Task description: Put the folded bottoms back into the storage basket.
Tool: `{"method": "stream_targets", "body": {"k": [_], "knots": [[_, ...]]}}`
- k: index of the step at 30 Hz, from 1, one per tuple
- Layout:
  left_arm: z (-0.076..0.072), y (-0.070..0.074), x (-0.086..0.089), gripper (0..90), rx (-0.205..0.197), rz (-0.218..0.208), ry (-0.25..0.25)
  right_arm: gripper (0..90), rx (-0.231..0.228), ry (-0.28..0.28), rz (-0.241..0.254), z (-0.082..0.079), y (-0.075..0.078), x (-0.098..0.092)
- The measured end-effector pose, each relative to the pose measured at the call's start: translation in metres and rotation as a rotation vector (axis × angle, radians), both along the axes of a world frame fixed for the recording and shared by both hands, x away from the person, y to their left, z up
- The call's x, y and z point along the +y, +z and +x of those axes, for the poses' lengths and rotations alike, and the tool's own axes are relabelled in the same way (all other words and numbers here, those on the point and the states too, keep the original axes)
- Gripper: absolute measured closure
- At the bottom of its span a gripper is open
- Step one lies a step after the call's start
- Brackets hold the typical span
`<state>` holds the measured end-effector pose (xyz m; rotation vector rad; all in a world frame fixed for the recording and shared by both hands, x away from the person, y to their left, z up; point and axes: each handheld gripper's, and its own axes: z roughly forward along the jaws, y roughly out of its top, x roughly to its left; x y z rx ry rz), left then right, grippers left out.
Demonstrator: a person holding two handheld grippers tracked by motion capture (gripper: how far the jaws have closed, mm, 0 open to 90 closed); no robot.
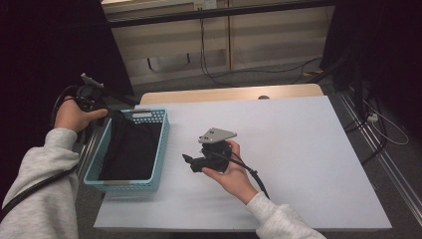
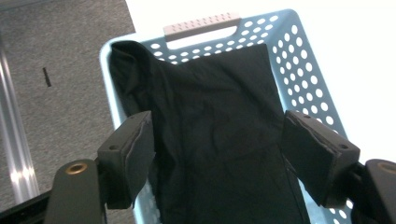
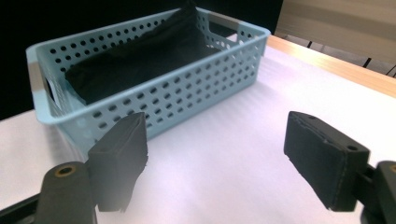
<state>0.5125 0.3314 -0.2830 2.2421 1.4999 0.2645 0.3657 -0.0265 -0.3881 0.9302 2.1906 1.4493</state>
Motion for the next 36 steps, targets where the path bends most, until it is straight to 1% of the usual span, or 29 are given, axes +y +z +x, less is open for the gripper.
{"method": "stream_targets", "body": {"k": [4,9,14,18,20,21,25,28,32,36], "knots": [[-0.004,-0.010,-0.004,25.3,0.010,-0.009,-0.010,20.7,0.016,-0.012,-0.016,0.003,-0.007,-0.013],[-0.008,-0.018,-0.008,25.1,0.002,-0.008,-0.011,20.5,0.029,-0.024,-0.008,0.006,-0.015,-0.030],[-0.011,-0.024,-0.016,24.1,-0.004,0.000,-0.030,20.6,0.036,-0.042,-0.036,0.006,-0.024,-0.043],[-0.014,-0.030,-0.022,23.9,-0.012,-0.011,-0.040,20.5,0.043,-0.054,-0.037,0.004,-0.028,-0.053],[-0.015,-0.034,-0.024,23.9,-0.014,-0.016,-0.043,20.4,0.053,-0.053,-0.036,0.003,-0.030,-0.057],[-0.015,-0.037,-0.024,24.3,-0.013,-0.023,-0.043,20.4,0.053,-0.058,-0.037,0.003,-0.031,-0.059],[-0.017,-0.046,-0.025,24.7,-0.008,-0.027,-0.037,20.3,0.056,-0.066,-0.043,0.000,-0.035,-0.065],[-0.019,-0.053,-0.025,29.1,-0.008,-0.040,-0.043,19.9,0.062,-0.074,-0.050,-0.001,-0.038,-0.069],[-0.019,-0.062,-0.026,30.5,-0.004,-0.033,-0.044,19.8,0.074,-0.068,-0.055,-0.003,-0.041,-0.075],[-0.019,-0.068,-0.027,30.8,-0.010,-0.042,-0.046,18.8,0.074,-0.077,-0.073,-0.004,-0.044,-0.079]]}}
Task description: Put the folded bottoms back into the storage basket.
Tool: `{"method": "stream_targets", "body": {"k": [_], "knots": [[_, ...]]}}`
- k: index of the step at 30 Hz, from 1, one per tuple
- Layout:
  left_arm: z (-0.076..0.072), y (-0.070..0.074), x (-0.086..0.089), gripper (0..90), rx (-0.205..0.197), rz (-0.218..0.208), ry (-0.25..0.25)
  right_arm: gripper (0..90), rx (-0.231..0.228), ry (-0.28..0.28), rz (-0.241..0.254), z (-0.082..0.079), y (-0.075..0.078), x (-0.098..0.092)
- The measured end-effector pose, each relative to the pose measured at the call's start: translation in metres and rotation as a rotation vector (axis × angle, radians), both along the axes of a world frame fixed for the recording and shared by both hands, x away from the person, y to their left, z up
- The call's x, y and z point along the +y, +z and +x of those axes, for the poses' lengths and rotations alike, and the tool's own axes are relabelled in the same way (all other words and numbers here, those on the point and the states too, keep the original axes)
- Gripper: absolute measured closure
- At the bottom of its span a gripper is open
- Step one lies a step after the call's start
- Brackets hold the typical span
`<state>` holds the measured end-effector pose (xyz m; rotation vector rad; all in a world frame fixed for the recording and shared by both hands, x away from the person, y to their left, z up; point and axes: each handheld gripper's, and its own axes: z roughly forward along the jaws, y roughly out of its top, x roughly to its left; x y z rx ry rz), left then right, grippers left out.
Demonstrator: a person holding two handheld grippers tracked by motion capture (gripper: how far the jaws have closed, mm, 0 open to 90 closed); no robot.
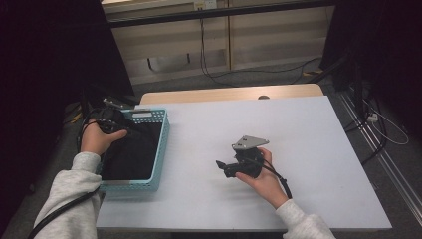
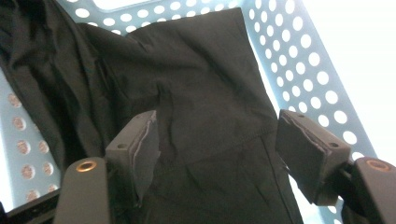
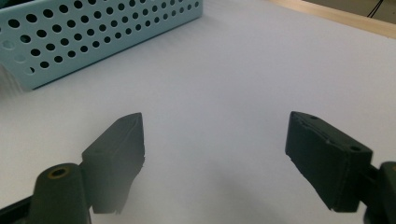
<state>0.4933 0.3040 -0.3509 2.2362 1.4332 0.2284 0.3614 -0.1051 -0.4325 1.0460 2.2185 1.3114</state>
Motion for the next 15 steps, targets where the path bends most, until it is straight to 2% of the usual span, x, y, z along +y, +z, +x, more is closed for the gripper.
{"method": "stream_targets", "body": {"k": [4,6,8,10,11,13,15], "knots": [[-0.001,-0.007,-0.003,36.0,0.009,-0.012,-0.009,18.7,0.008,-0.006,-0.012,0.000,-0.002,-0.005],[-0.002,-0.011,-0.003,39.9,0.006,0.004,-0.019,18.9,0.009,-0.007,-0.007,-0.001,-0.002,-0.007],[-0.002,-0.015,-0.004,49.2,0.002,0.004,-0.029,19.1,0.010,-0.012,-0.006,-0.002,-0.003,-0.010],[-0.003,-0.020,-0.004,53.6,0.009,0.011,-0.033,19.1,0.012,-0.019,-0.006,-0.004,-0.004,-0.013],[-0.004,-0.023,-0.005,60.6,0.020,0.012,-0.036,19.1,0.015,-0.022,-0.006,-0.004,-0.004,-0.014],[-0.004,-0.030,-0.006,64.4,0.020,0.010,-0.039,19.1,0.018,-0.027,-0.004,-0.005,-0.005,-0.017],[-0.005,-0.037,-0.008,72.0,0.032,0.010,-0.044,19.1,0.017,-0.027,-0.004,-0.006,-0.006,-0.018]]}}
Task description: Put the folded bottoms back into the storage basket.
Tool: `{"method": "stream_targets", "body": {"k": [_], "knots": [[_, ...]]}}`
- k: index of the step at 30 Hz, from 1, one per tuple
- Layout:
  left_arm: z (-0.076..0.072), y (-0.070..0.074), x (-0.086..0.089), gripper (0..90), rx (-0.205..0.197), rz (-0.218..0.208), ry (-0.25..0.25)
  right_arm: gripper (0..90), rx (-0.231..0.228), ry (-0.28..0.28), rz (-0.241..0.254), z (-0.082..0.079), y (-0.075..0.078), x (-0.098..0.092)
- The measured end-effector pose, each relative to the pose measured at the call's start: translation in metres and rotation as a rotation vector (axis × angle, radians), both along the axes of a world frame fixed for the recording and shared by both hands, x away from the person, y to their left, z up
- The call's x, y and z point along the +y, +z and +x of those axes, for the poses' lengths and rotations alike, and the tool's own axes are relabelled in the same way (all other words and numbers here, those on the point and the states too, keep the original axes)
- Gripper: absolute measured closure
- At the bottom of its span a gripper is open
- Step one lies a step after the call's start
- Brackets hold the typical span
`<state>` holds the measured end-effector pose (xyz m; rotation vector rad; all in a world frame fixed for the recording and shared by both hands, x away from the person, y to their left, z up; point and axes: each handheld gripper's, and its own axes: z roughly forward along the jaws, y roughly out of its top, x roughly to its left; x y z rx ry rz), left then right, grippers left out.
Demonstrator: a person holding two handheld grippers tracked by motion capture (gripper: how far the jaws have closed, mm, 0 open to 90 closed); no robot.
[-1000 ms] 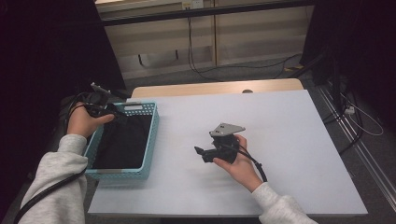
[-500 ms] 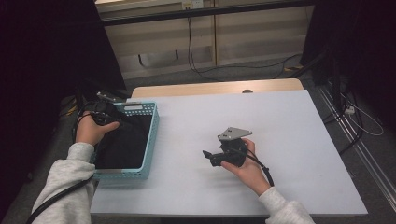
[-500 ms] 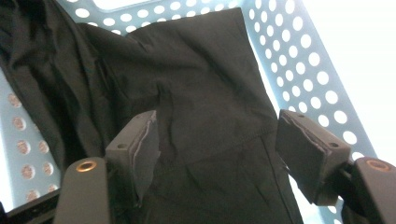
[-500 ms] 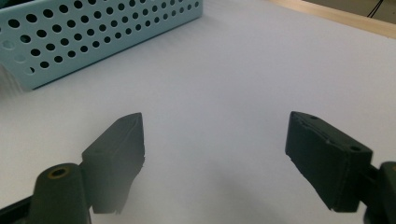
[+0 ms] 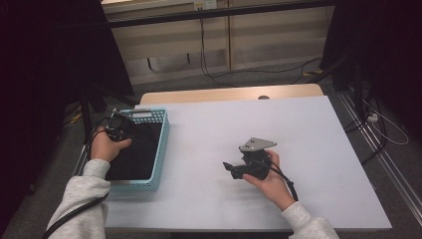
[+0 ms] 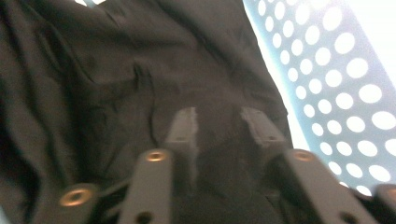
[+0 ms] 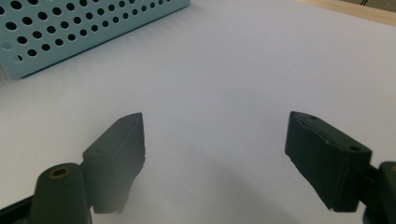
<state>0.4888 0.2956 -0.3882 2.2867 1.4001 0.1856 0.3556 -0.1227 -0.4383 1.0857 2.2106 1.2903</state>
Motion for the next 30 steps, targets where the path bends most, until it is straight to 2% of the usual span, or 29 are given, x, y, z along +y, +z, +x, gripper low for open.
{"method": "stream_targets", "body": {"k": [1,3,6,9,11,15,17,22,30], "knots": [[0.000,-0.004,-0.001,72.9,-0.005,0.000,0.000,19.1,-0.001,-0.001,0.000,0.000,0.000,0.000],[0.001,-0.013,-0.003,77.6,0.013,-0.007,0.005,19.1,0.001,0.000,0.001,-0.001,0.000,-0.001],[0.003,-0.025,-0.005,80.3,0.023,0.016,-0.009,19.0,0.008,0.000,0.005,-0.001,-0.001,-0.001],[0.005,-0.034,-0.006,82.0,0.015,0.018,0.006,19.0,0.009,-0.002,0.004,-0.001,-0.002,-0.001],[0.007,-0.036,-0.006,84.3,0.010,0.007,0.027,19.1,0.006,-0.002,0.005,-0.002,-0.002,-0.002],[0.008,-0.036,-0.007,87.1,0.060,-0.003,0.050,19.0,0.008,-0.005,0.004,-0.002,-0.002,-0.002],[0.006,-0.038,-0.008,89.9,0.063,-0.019,0.059,19.0,0.009,-0.007,0.004,-0.002,-0.002,-0.003],[0.000,-0.035,-0.008,90.0,0.097,-0.024,0.045,19.0,0.007,-0.014,0.002,-0.004,-0.003,-0.007],[-0.004,-0.036,-0.006,89.2,0.095,-0.055,0.063,19.0,0.002,-0.018,0.001,-0.004,-0.002,-0.010]]}}
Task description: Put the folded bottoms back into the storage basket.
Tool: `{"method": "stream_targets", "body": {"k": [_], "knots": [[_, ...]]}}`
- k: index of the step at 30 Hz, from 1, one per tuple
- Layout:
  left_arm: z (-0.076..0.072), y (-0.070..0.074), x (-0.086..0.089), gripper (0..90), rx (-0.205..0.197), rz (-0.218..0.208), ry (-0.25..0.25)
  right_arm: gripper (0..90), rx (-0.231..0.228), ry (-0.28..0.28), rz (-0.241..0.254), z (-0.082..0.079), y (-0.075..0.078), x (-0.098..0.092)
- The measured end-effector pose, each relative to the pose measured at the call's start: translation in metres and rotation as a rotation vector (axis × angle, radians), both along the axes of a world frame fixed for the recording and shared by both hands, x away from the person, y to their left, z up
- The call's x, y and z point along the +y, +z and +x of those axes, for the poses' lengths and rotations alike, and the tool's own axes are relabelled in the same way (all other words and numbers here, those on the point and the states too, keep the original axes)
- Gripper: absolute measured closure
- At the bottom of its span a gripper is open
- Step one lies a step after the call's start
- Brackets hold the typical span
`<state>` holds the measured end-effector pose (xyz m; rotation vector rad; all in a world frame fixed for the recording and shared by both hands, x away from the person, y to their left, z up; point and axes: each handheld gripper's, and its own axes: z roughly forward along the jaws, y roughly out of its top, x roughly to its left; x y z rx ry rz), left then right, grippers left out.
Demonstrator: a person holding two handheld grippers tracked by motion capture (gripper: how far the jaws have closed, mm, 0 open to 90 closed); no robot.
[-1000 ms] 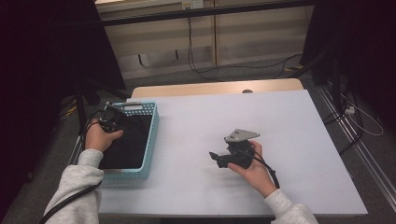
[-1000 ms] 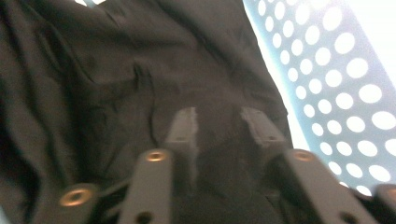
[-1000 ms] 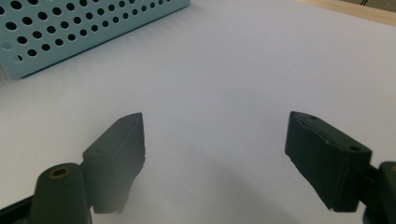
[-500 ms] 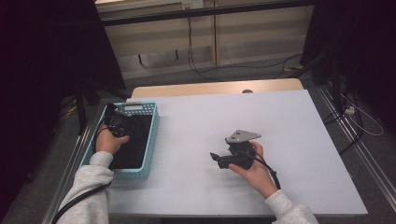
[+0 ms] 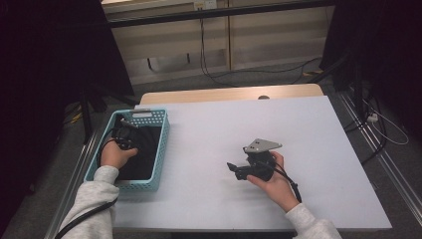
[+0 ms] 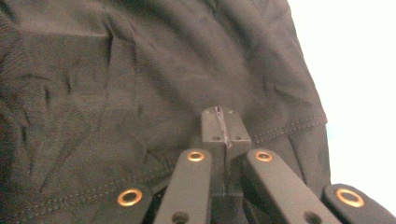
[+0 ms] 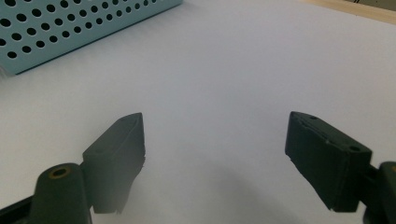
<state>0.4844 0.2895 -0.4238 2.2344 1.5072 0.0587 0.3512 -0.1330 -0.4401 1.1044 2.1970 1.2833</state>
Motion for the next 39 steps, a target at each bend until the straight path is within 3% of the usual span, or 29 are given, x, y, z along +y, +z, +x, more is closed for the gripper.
{"method": "stream_targets", "body": {"k": [5,11,15,30,39], "knots": [[0.002,0.007,0.004,80.1,-0.014,0.033,0.009,19.0,-0.008,-0.006,-0.005,0.000,0.001,-0.004],[0.001,0.020,0.007,67.7,-0.031,0.031,0.021,19.0,-0.012,-0.020,-0.001,-0.001,0.003,-0.012],[0.001,0.026,0.005,62.4,-0.033,0.037,0.003,19.0,-0.012,-0.023,0.005,-0.002,0.003,-0.014],[0.000,0.042,-0.012,40.4,-0.042,0.023,-0.008,19.2,-0.015,-0.036,0.002,-0.009,0.003,-0.027],[-0.002,0.057,-0.018,34.7,-0.062,-0.002,-0.013,19.3,-0.013,-0.044,-0.007,-0.015,0.002,-0.038]]}}
